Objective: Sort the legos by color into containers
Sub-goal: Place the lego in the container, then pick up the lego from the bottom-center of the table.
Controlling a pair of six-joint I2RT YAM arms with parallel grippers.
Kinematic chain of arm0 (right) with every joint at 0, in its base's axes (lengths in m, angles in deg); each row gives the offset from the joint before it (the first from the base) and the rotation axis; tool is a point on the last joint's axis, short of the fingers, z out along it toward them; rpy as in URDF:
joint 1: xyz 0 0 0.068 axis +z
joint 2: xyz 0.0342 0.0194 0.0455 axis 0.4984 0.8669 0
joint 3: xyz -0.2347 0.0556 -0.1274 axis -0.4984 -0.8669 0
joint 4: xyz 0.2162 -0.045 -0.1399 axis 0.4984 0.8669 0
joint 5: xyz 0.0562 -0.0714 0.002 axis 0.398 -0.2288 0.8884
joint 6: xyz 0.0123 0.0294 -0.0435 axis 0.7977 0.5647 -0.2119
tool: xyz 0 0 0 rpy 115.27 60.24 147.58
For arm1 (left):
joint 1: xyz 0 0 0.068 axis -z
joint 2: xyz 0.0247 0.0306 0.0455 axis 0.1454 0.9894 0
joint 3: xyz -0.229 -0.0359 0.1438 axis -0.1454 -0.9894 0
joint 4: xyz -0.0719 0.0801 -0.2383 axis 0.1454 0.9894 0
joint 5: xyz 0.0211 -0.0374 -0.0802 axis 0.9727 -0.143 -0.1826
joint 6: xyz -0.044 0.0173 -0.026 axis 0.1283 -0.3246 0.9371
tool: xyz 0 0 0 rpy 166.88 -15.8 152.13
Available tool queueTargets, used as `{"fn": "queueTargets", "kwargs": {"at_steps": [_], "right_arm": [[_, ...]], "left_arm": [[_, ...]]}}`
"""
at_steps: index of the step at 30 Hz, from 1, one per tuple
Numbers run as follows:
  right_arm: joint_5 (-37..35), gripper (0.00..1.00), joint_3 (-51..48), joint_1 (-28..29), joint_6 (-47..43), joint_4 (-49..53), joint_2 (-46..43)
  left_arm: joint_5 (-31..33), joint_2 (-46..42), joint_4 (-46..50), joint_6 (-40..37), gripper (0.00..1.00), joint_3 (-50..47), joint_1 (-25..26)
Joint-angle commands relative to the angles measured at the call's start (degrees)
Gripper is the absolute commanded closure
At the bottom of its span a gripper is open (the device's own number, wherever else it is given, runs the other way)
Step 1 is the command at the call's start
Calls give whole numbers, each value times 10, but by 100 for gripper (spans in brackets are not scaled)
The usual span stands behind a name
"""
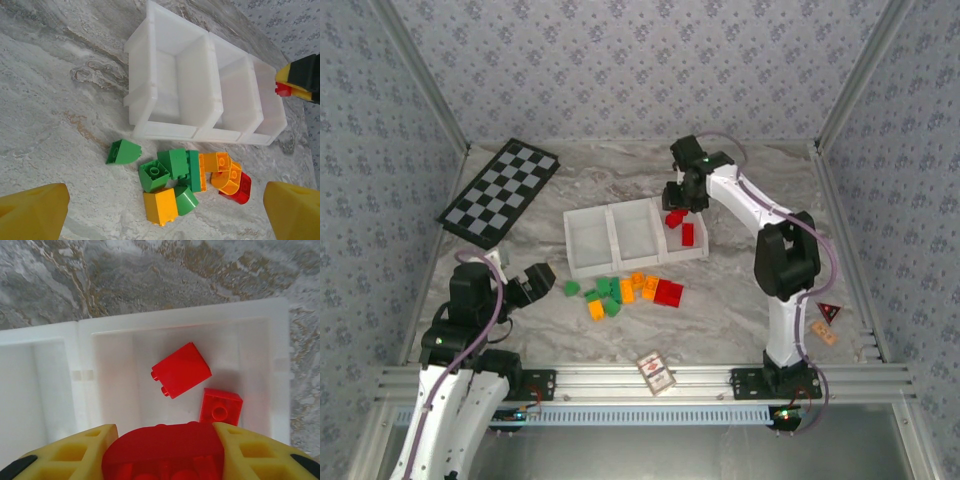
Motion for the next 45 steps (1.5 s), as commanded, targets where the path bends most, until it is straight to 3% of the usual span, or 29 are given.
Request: {"fn": "queueTargets", "kwargs": {"at_steps": [1, 12, 19, 25, 30, 36, 39, 45], "right_arm": [[18, 55, 0, -6, -8, 3, 4], [44, 39, -54, -8, 9, -30, -27], [49, 37, -78, 1, 17, -31, -82], [30, 37, -175, 34, -6, -41, -179], [14, 33, -288, 82, -103, -52, -272], [7, 30, -417, 166, -319, -58, -369], [-20, 22, -475, 203, -422, -74, -412], [-41, 19, -526, 185, -508, -97, -402]], "left_arm": [[-5, -7, 0, 5, 0, -3, 4], [-5, -5, -2, 5, 0, -3, 3], [-4, -5, 0, 5, 0, -3, 4], [-4, -5, 0, 5, 0, -3, 3], [-6, -6, -4, 6, 0, -4, 3], [-7, -4, -8, 5, 0, -5, 3], [-6, -5, -5, 5, 0, -4, 4], [-6, -10, -2, 6, 0, -3, 4]]}}
